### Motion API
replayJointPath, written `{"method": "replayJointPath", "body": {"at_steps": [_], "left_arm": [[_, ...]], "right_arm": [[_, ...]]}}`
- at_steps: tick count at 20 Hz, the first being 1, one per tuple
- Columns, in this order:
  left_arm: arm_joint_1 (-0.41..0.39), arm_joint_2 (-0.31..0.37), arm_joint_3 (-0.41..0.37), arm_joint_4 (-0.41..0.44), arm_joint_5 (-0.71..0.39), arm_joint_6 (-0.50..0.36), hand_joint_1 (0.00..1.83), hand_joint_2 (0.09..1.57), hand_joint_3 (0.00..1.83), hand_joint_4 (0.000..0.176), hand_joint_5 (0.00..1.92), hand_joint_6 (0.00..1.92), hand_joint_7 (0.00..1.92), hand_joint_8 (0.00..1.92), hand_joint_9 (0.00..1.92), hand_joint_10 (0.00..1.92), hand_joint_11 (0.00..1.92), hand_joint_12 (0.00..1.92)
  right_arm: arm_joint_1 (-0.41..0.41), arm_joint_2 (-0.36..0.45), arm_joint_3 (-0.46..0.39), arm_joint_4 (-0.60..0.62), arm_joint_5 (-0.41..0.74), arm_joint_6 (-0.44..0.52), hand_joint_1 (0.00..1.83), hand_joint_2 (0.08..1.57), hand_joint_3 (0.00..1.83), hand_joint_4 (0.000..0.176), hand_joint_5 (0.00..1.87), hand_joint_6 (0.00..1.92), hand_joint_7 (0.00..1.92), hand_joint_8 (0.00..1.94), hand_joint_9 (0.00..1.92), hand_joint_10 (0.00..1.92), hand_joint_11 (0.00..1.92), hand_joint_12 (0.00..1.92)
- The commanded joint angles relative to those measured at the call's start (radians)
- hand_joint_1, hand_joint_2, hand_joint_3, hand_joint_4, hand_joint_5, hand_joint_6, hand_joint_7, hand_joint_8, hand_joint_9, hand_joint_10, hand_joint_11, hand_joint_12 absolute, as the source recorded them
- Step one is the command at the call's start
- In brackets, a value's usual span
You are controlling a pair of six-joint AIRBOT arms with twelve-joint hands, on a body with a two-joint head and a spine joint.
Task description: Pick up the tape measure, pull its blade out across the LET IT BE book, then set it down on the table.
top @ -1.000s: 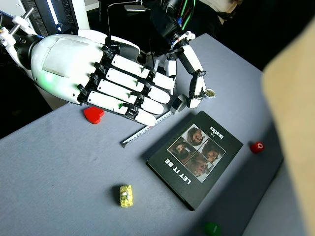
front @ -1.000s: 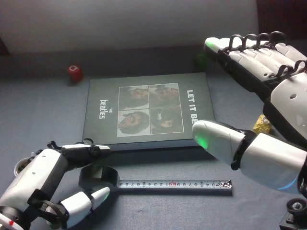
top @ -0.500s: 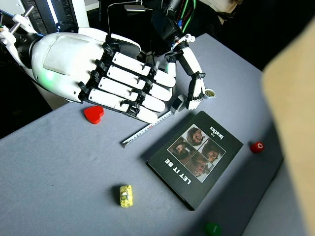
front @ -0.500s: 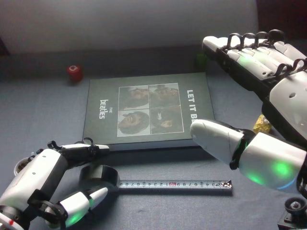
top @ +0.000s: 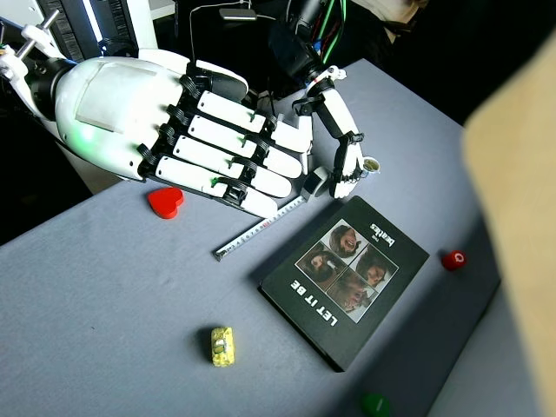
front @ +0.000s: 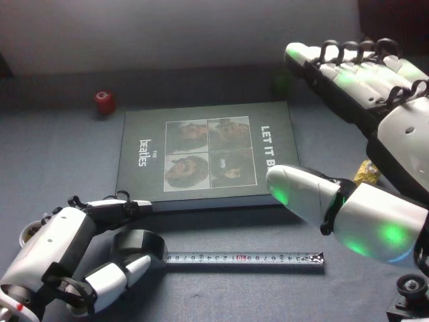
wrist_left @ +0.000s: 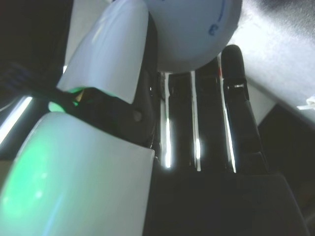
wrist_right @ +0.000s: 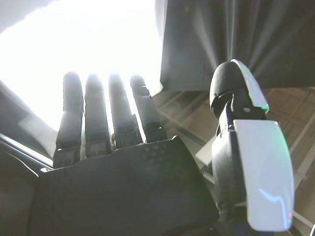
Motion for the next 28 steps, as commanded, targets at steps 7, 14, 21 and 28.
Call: {"method": "replayJointPath", "body": {"at_steps": [7,14,21,28], "left_arm": [[0.018,0.002,0.005,0.074,-0.084,-0.047,1.26,1.11,0.0,0.0,0.77,0.0,0.72,0.0,0.63,0.0,0.31,0.73],[0.04,-0.007,0.007,0.085,-0.099,-0.043,1.24,1.1,0.0,0.0,0.72,0.0,0.68,0.0,0.61,0.0,0.3,0.73],[0.036,-0.018,0.004,0.09,-0.099,-0.012,1.23,1.1,0.0,0.0,0.74,0.01,0.71,0.01,0.63,0.01,0.3,0.73],[0.036,-0.028,0.006,0.103,-0.099,0.009,1.19,1.11,0.0,0.0,0.96,0.77,0.98,0.0,0.97,0.0,0.61,0.82]], "right_arm": [[0.015,0.001,-0.002,-0.077,0.106,0.015,0.14,1.17,0.0,0.0,0.12,0.01,0.14,0.0,0.12,0.0,0.0,0.49],[0.017,0.001,-0.002,-0.08,0.107,0.019,0.14,1.17,0.0,0.0,0.11,0.0,0.14,0.0,0.11,0.0,0.0,0.48],[0.019,-0.001,-0.002,-0.083,0.108,0.02,0.14,1.17,0.0,0.0,0.11,0.0,0.15,0.0,0.12,0.0,0.0,0.48],[0.019,-0.001,-0.002,-0.084,0.108,0.02,0.14,1.17,0.0,0.0,0.13,0.01,0.16,0.0,0.13,0.01,0.0,0.5]]}}
